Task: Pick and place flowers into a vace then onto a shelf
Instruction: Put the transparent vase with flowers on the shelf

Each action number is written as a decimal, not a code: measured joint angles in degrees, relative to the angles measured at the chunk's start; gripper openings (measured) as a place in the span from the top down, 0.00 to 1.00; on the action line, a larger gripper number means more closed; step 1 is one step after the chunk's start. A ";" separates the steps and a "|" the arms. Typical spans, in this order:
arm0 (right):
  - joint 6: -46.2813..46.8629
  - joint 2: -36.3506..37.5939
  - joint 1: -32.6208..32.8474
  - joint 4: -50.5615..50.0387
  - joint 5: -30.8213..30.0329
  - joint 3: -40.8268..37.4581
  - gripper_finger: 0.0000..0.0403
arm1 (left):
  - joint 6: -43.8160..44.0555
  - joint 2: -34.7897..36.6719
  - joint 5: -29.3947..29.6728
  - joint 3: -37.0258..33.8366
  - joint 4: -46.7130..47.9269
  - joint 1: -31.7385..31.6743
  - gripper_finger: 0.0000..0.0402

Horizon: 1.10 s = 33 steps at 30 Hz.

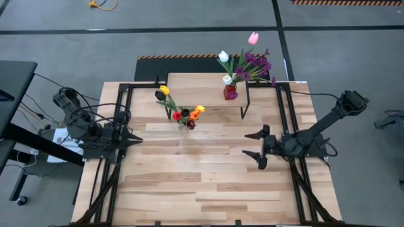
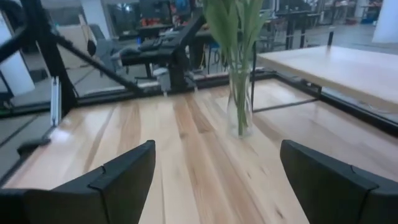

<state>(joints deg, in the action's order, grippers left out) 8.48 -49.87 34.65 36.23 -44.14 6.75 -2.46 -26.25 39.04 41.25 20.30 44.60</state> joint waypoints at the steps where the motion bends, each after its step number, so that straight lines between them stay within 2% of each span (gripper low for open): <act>1: 0.03 0.00 0.19 -0.38 0.27 -0.32 0.17 | 0.06 -0.02 -0.10 -0.91 -1.51 -0.01 0.96; 11: 5.27 0.00 0.62 -0.60 0.69 -3.93 0.17 | 0.06 -0.03 0.49 -11.36 -16.94 -0.09 0.95; 18: 3.10 0.00 0.62 0.19 0.79 -4.05 0.17 | 3.20 -3.27 6.71 -21.57 -31.84 -1.44 0.87; 23: 2.05 0.00 0.62 0.09 0.79 -4.05 0.17 | 8.61 -11.48 12.42 -25.88 -40.52 -3.53 0.75; 33: 0.45 0.00 0.63 -0.21 1.70 -4.05 0.17 | 19.94 -33.73 20.62 -26.27 -51.31 -8.50 0.51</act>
<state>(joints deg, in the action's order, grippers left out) 8.93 -49.87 35.28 36.02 -42.45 2.70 17.48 -59.97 59.66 14.98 -31.02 36.10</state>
